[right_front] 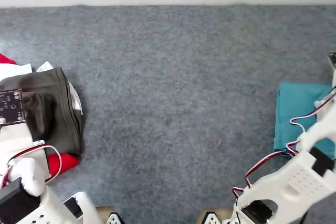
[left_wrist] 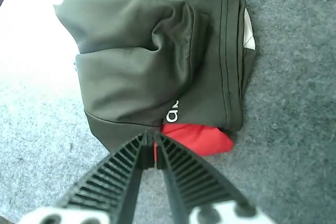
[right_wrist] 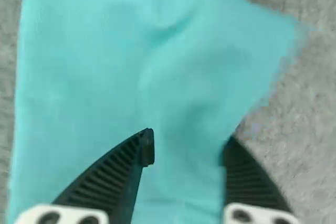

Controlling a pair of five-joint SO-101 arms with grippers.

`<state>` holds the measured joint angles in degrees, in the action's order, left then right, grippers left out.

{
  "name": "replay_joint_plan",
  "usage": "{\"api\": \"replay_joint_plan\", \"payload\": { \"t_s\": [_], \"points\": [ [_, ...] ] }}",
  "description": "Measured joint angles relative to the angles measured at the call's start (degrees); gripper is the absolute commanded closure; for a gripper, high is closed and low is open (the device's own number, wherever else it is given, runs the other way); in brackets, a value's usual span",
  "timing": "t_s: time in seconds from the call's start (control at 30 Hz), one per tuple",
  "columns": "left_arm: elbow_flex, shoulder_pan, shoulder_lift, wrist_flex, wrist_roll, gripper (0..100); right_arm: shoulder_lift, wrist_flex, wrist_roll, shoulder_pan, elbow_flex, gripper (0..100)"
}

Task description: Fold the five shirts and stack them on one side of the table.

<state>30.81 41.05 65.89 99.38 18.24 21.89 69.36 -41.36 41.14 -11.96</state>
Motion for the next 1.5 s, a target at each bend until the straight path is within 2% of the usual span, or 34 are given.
{"api": "replay_joint_plan", "payload": {
  "t_s": [0.13,0.2,0.33,0.37,0.43,0.57,0.8,0.93,1.1,1.2,1.27,1.5],
  "points": [
    [0.00,0.00,0.00,0.00,0.00,98,-4.48,3.96,7.21,0.00,0.00,70.7],
    [0.00,0.00,0.00,0.00,0.00,98,-5.89,7.74,10.02,-0.18,0.00,77.9],
    [0.00,0.00,0.00,0.00,0.00,98,-6.33,16.62,11.34,-2.29,0.00,98.5],
    [0.00,0.00,0.00,0.00,0.00,98,-6.33,18.20,11.52,-2.64,0.00,99.3],
    [0.00,0.00,0.00,0.00,0.00,98,-6.07,20.57,11.87,-2.81,0.00,96.2],
    [0.00,0.00,0.00,0.00,0.00,98,-1.93,24.35,12.40,-4.57,0.00,99.0],
    [0.00,0.00,0.00,0.00,0.00,98,8.44,25.76,18.46,-10.11,0.00,98.9],
    [0.00,0.00,0.00,0.00,0.00,98,8.09,30.15,19.87,-12.66,-1.58,98.9],
    [0.00,0.00,0.00,-0.09,0.00,97,-1.41,30.95,20.04,-13.80,-2.90,99.0],
    [0.62,0.00,0.00,-2.29,0.62,87,-10.55,30.95,20.04,-13.80,-1.58,99.0],
    [2.90,0.00,0.00,-4.31,3.34,82,-16.44,31.03,20.04,-13.80,1.05,99.0],
    [10.55,0.00,-7.91,-11.52,11.34,82,-32.18,31.12,20.04,-13.89,15.91,99.0]
  ]
}}
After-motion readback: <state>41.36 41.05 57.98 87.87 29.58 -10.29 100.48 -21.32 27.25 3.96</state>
